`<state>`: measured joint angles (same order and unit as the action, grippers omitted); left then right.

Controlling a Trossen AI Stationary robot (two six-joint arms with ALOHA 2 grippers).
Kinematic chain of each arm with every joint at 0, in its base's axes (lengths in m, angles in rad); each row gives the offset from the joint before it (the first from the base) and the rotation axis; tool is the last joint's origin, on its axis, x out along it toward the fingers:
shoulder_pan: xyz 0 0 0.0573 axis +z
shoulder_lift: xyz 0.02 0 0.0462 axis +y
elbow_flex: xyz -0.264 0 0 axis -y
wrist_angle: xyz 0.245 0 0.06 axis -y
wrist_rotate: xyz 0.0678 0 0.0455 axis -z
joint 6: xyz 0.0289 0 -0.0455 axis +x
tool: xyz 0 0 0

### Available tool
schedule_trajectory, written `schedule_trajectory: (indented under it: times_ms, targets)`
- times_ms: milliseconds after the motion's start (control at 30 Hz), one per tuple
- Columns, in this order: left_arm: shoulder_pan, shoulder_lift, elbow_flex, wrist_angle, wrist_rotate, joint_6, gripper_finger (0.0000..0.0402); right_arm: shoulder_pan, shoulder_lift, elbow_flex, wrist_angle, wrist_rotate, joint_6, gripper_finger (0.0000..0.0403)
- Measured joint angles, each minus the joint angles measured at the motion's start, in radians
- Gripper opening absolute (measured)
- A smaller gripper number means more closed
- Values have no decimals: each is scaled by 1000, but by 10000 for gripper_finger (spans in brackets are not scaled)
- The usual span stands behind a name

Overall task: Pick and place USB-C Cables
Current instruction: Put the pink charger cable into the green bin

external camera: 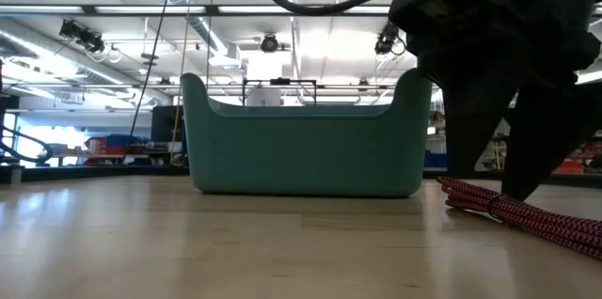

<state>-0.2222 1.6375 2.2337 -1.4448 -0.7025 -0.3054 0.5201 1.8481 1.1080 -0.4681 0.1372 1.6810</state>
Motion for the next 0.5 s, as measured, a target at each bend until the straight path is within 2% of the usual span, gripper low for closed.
schedule_trajectory:
  times_ms: [500]
  targets:
    - [0,0,0,-1,0,14,199,-1,0,0,-62,20,55,244]
